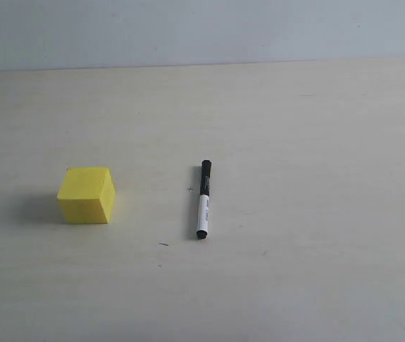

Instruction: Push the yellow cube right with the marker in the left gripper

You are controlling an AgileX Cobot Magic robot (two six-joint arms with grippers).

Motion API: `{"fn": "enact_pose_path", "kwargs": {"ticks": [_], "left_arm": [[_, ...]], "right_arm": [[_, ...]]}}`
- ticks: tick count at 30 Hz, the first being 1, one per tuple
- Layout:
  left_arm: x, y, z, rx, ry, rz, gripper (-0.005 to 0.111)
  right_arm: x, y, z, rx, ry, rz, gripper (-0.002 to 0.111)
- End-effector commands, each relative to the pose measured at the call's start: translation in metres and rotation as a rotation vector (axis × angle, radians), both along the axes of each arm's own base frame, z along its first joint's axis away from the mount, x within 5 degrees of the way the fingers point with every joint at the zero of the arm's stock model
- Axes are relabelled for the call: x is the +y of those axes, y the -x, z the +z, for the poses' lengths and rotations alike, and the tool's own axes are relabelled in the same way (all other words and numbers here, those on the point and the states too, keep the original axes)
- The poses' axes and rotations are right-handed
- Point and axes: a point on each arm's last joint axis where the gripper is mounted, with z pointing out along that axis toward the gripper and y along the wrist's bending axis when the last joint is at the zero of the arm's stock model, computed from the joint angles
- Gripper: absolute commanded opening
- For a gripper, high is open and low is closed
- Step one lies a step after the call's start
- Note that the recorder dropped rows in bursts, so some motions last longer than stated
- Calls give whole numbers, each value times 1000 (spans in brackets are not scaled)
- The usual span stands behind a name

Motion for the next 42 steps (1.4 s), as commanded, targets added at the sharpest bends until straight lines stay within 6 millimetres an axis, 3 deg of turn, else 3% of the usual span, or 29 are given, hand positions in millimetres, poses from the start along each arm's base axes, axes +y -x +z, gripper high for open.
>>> {"fn": "enact_pose_path", "kwargs": {"ticks": [1, 4, 7, 17, 25, 30, 33, 36, 40, 42], "left_arm": [[-3, -81, 15, 405, -30, -2, 0], [-8, -121, 4, 525, -79, -18, 0], [-11, -146, -10, 611, -120, -24, 0], [-24, -187, -38, 815, -217, -99, 0], [-82, -246, -63, 1073, -434, -293, 0], [-108, -279, -80, 1093, -538, -310, 0], [-109, -296, -87, 1004, -743, -159, 0], [-94, -311, -93, 922, -969, 177, 0], [-47, -320, -88, 1008, -1002, 797, 0], [-30, -316, -84, 1103, -972, 1000, 0]], "right_arm": [[1, 0, 0, -13, -31, -5, 0], [1, 0, 0, -13, -38, -6, 0], [1, 0, 0, -13, -38, -6, 0], [1, 0, 0, -13, -38, -6, 0], [1, 0, 0, -13, -38, -6, 0], [1, 0, 0, -13, -38, -6, 0], [1, 0, 0, -13, -38, -6, 0], [1, 0, 0, -13, -38, -6, 0], [1, 0, 0, -13, -38, -6, 0], [1, 0, 0, -13, -38, -6, 0]]}}
